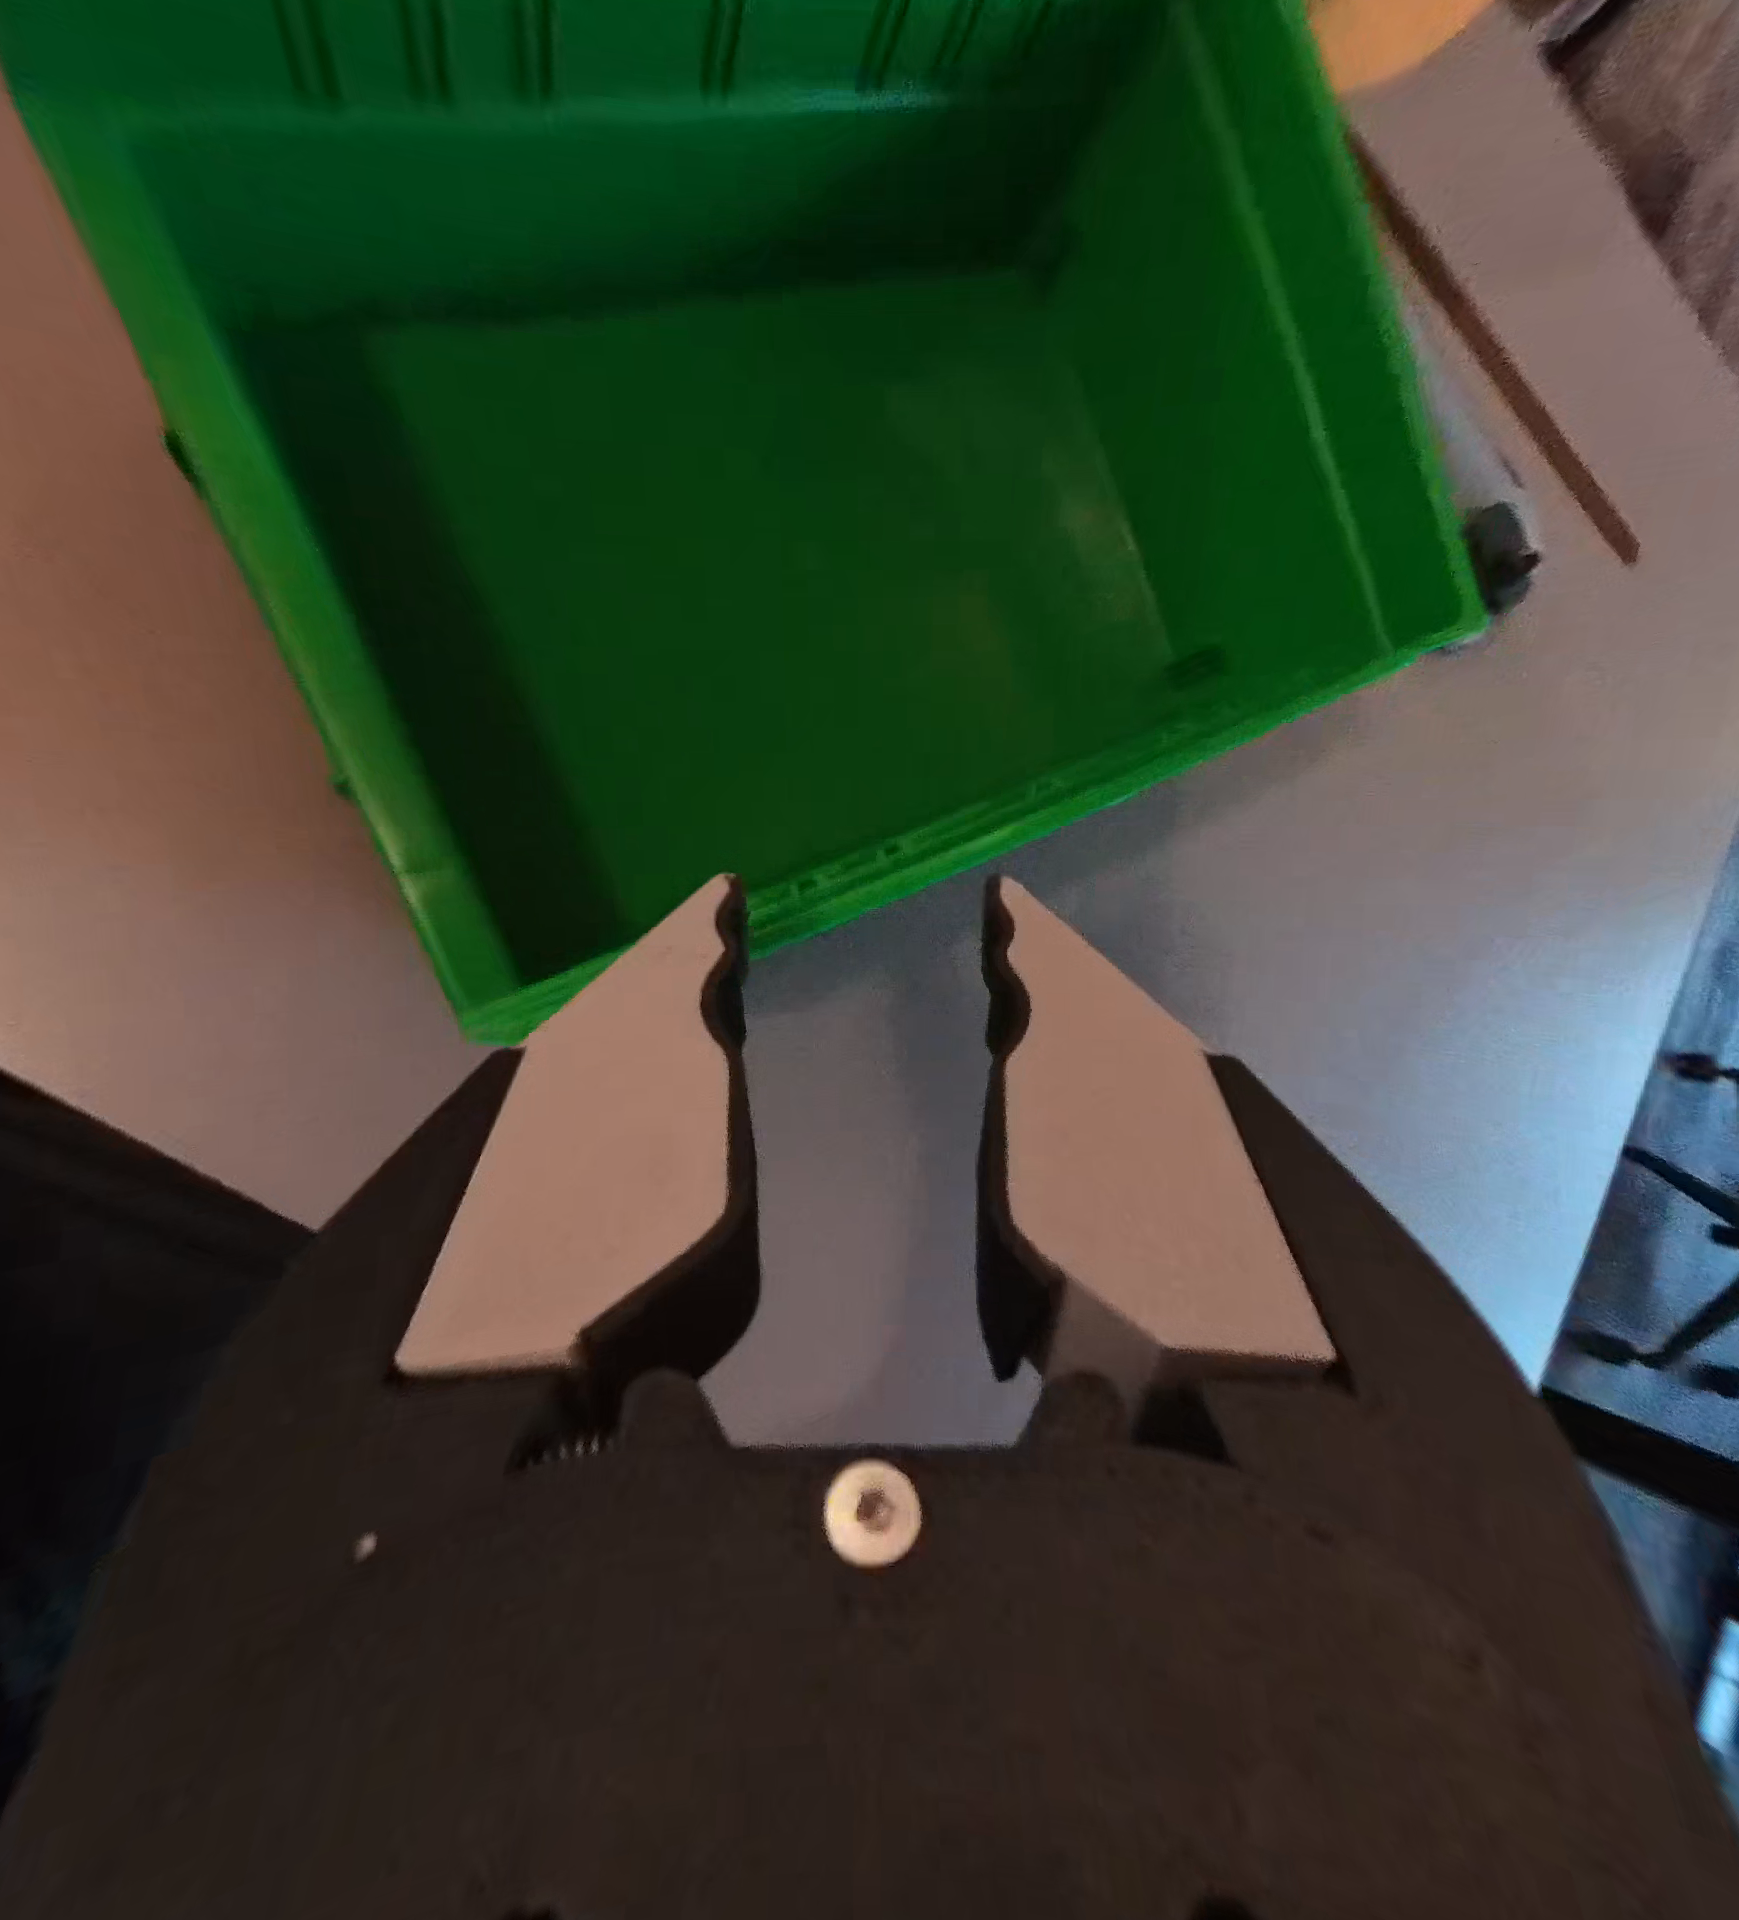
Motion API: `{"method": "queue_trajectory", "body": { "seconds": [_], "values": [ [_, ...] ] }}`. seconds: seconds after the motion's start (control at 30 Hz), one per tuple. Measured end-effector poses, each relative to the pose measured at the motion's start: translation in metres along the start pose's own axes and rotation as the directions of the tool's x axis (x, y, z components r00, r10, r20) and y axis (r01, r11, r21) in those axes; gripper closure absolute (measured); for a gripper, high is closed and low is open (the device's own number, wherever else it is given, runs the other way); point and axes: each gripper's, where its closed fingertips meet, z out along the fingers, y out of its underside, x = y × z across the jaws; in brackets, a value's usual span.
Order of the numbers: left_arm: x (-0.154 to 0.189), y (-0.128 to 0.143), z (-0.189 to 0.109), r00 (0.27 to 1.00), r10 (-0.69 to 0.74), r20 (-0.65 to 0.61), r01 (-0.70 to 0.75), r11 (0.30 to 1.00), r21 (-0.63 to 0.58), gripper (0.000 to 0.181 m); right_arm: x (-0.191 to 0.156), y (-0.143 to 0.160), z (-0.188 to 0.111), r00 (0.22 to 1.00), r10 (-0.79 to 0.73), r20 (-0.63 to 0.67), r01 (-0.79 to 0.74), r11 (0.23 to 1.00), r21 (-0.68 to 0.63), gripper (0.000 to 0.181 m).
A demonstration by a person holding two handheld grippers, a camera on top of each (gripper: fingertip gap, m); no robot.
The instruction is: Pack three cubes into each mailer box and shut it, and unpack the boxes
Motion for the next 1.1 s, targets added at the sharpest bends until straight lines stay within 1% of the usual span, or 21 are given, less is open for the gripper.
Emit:
{"method": "queue_trajectory", "body": {
  "seconds": [0.03, 0.1, 0.17, 0.2, 0.23, 0.27, 0.3, 0.37, 0.43, 0.47, 0.5, 0.6, 0.63, 0.67, 0.77, 0.8, 0.87, 0.9, 0.93, 1.0, 1.1],
  "values": [
    [-0.008, 0.004, -0.001, 1.000, -0.003, 0.019, 0.003, 1.000, -0.006, 0.131, 0.001, -0.007, -0.003, 1.000, 0.022, 0.001, -0.022, 0.999, 0.040, 0.138],
    [-0.021, 0.010, -0.006, 0.998, 0.021, 0.062, -0.020, 1.000, -0.024, 0.143, -0.015, -0.032, -0.008, 0.998, 0.009, 0.057, -0.018, 0.989, 0.148, 0.137],
    [-0.039, 0.021, -0.013, 0.987, 0.052, 0.150, -0.042, 0.997, -0.071, 0.155, -0.052, -0.059, -0.010, 0.985, -0.067, 0.156, 0.027, 0.970, 0.243, 0.137],
    [-0.049, 0.024, -0.017, 0.983, 0.028, 0.183, -0.015, 0.997, -0.071, 0.161, -0.073, -0.069, -0.008, 0.972, -0.113, 0.206, 0.055, 0.961, 0.269, 0.137],
    [-0.062, 0.029, -0.022, 0.974, -0.007, 0.228, 0.023, 0.997, -0.067, 0.170, -0.093, -0.077, -0.003, 0.958, -0.154, 0.241, 0.082, 0.956, 0.283, 0.135],
    [-0.075, 0.034, -0.027, 0.965, -0.025, 0.261, 0.043, 0.997, -0.064, 0.175, -0.110, -0.083, 0.005, 0.948, -0.186, 0.260, 0.109, 0.952, 0.285, 0.134],
    [-0.084, 0.040, -0.030, 0.962, -0.057, 0.268, 0.075, 0.996, -0.055, 0.175, -0.124, -0.086, 0.015, 0.940, -0.213, 0.266, 0.139, 0.953, 0.270, 0.133],
    [-0.095, 0.046, -0.035, 0.960, -0.164, 0.225, 0.168, 0.986, 0.003, 0.178, -0.140, -0.078, 0.039, 0.927, -0.265, 0.266, 0.219, 0.957, 0.192, 0.130],
    [-0.106, 0.052, -0.041, 0.947, -0.229, 0.224, 0.230, 0.973, 0.024, 0.177, -0.133, -0.063, 0.060, 0.929, -0.291, 0.226, 0.278, 0.956, 0.089, 0.136],
    [-0.109, 0.055, -0.043, 0.943, -0.243, 0.228, 0.243, 0.970, 0.026, 0.177, -0.125, -0.054, 0.065, 0.933, -0.288, 0.214, 0.285, 0.957, 0.043, 0.146],
    [-0.112, 0.057, -0.044, 0.939, -0.242, 0.243, 0.244, 0.970, 0.023, 0.178, -0.118, -0.046, 0.067, 0.935, -0.276, 0.222, 0.281, 0.960, 0.007, 0.149],
    [-0.124, 0.062, -0.048, 0.920, -0.248, 0.303, 0.253, 0.967, 0.022, 0.177, -0.092, -0.021, 0.063, 0.950, -0.194, 0.243, 0.219, 0.972, -0.079, 0.134],
    [-0.128, 0.064, -0.049, 0.912, -0.256, 0.321, 0.262, 0.965, 0.027, 0.177, -0.079, -0.010, 0.061, 0.959, -0.171, 0.225, 0.200, 0.973, -0.117, 0.126],
    [-0.132, 0.066, -0.051, 0.905, -0.262, 0.334, 0.268, 0.963, 0.031, 0.177, -0.064, 0.001, 0.059, 0.969, -0.143, 0.201, 0.176, 0.972, -0.153, 0.122],
    [-0.128, 0.067, -0.051, 0.909, -0.262, 0.325, 0.272, 0.962, 0.014, 0.176, -0.020, 0.038, 0.051, 0.994, -0.051, 0.100, 0.076, 0.960, -0.268, 0.125],
    [-0.121, 0.065, -0.050, 0.920, -0.253, 0.298, 0.264, 0.965, 0.006, 0.172, -0.007, 0.046, 0.048, 0.998, -0.026, 0.060, 0.043, 0.958, -0.284, 0.129],
    [-0.103, 0.056, -0.045, 0.942, -0.253, 0.219, 0.258, 0.966, 0.005, 0.159, 0.005, 0.046, 0.041, 0.999, 0.027, 0.035, -0.017, 0.968, -0.250, 0.129],
    [-0.096, 0.050, -0.043, 0.949, -0.250, 0.191, 0.253, 0.968, 0.011, 0.154, 0.003, 0.037, 0.036, 0.997, 0.048, 0.054, -0.036, 0.980, -0.195, 0.129],
    [-0.089, 0.046, -0.041, 0.955, -0.242, 0.170, 0.243, 0.970, 0.011, 0.151, -0.002, 0.023, 0.032, 0.994, 0.057, 0.088, -0.046, 0.991, -0.123, 0.129],
    [-0.080, 0.040, -0.036, 0.964, -0.215, 0.156, 0.218, 0.976, 0.002, 0.150, -0.015, -0.008, 0.020, 0.987, 0.047, 0.154, -0.052, 0.998, 0.029, 0.128],
    [-0.072, 0.037, -0.034, 0.971, -0.176, 0.160, 0.181, 0.983, -0.017, 0.149, -0.031, -0.044, 0.006, 0.976, 0.043, 0.215, -0.083, 0.980, 0.182, 0.126]
  ]
}}
